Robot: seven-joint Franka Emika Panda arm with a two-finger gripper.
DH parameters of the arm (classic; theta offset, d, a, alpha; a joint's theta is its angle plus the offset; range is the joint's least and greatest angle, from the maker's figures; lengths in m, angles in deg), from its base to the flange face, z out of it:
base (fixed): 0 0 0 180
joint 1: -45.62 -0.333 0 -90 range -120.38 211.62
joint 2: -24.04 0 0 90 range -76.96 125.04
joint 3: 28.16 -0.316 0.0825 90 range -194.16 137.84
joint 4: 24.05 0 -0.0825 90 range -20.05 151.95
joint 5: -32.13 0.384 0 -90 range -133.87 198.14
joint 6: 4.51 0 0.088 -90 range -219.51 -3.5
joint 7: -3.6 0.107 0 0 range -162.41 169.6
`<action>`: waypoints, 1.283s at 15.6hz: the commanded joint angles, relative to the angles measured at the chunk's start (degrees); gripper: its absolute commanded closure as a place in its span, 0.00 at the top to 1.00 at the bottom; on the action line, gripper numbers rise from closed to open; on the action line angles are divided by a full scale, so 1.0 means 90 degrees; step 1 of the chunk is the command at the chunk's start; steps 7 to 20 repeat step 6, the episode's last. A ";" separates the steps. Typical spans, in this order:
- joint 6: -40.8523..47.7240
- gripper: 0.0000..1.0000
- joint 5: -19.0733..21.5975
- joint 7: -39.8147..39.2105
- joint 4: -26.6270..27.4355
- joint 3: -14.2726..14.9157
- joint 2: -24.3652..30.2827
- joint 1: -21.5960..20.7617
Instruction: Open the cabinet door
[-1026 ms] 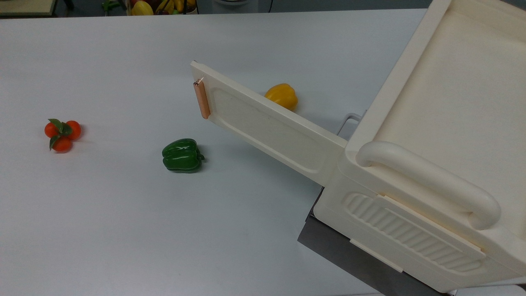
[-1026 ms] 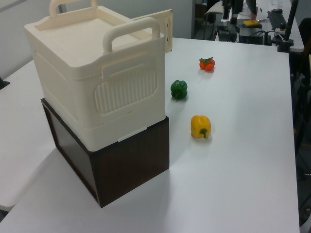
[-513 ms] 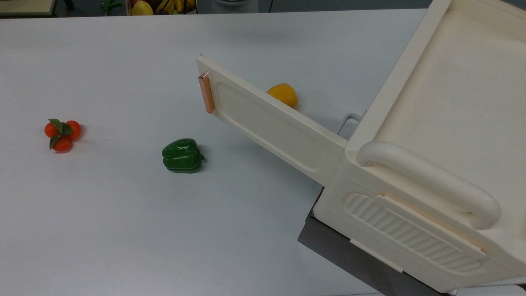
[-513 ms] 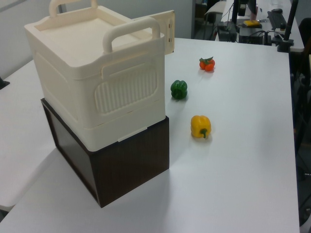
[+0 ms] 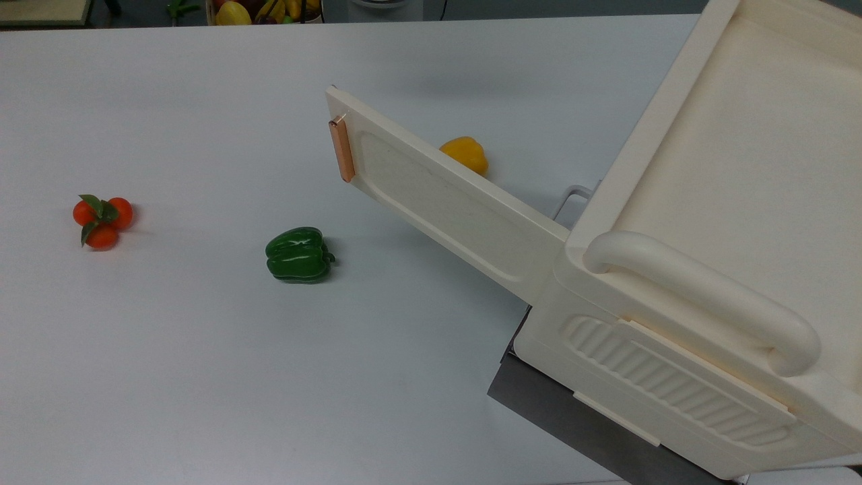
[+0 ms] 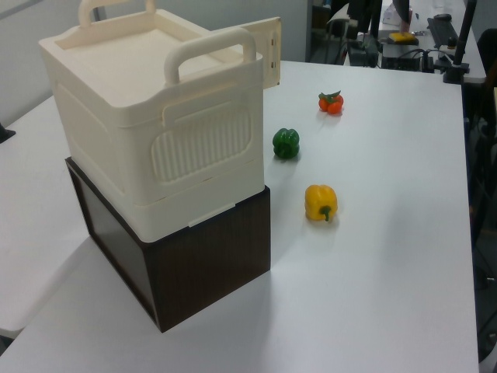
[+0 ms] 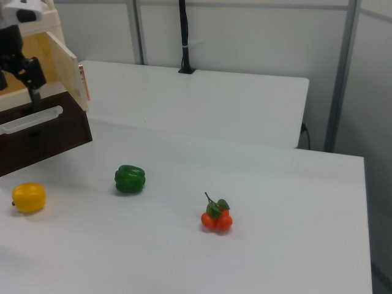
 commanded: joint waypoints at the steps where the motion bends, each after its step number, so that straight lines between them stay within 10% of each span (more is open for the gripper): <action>1: -0.0282 1.00 -0.0351 -0.0825 0.0151 0.0009 -0.0134 0.0005; 20: -0.0233 1.00 -0.0362 -0.0885 0.0151 0.0019 -0.0125 0.0044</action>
